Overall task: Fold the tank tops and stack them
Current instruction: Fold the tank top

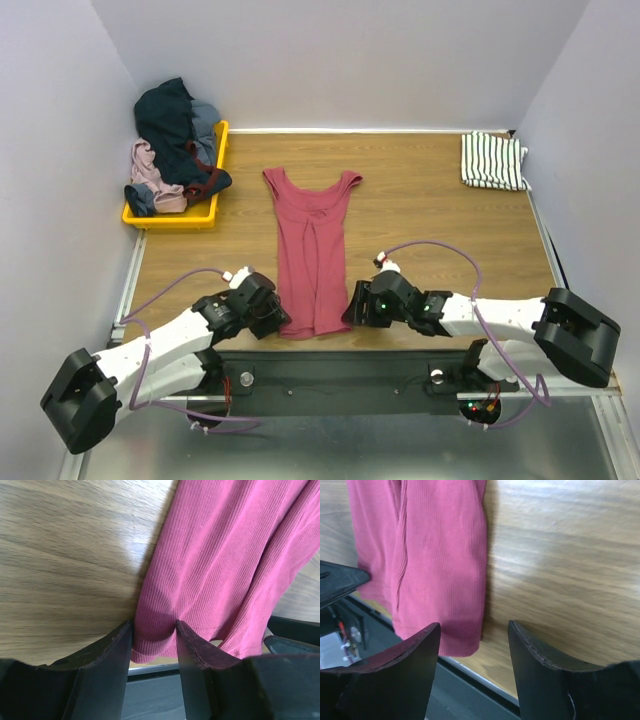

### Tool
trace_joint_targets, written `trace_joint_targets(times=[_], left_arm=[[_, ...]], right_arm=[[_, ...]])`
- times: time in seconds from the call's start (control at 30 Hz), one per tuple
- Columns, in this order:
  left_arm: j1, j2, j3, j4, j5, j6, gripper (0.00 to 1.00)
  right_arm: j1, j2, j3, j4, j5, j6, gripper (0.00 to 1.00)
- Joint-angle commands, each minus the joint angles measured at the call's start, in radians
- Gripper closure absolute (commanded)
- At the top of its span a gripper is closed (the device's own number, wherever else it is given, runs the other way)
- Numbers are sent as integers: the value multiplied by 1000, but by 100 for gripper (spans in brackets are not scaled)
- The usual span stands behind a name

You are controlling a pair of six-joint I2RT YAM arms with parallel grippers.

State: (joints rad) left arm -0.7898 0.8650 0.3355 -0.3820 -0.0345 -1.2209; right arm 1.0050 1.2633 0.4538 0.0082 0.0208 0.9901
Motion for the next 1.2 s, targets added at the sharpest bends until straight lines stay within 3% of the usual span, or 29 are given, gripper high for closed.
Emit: trace_joint_targets(times=[0.0, 0.2, 0.4, 0.57, 0.73, 0.87, 1.0, 1.17], left_arm=[[1, 49, -7, -55, 56, 38, 49], [0, 83, 2, -58, 74, 52, 55], [0, 75, -6, -57, 91, 58, 74], [1, 66, -9, -60, 107, 83, 100], [-11, 40, -9, -77, 136, 84, 100], [-34, 13, 26, -124, 130, 81, 100], [-26, 20, 158, -184, 53, 113, 100], [56, 153, 289, -147, 42, 245, 100]], right_arm=[[44, 30, -59, -51, -42, 54, 37], [58, 65, -75, -50, -55, 93, 41], [61, 94, -61, -50, -42, 110, 50], [75, 91, -29, -77, -33, 88, 80], [148, 90, 63, -195, 39, 74, 92], [191, 56, 158, -276, 82, 73, 93], [192, 51, 252, -355, 169, 41, 91], [162, 163, 384, -382, 205, -45, 90]])
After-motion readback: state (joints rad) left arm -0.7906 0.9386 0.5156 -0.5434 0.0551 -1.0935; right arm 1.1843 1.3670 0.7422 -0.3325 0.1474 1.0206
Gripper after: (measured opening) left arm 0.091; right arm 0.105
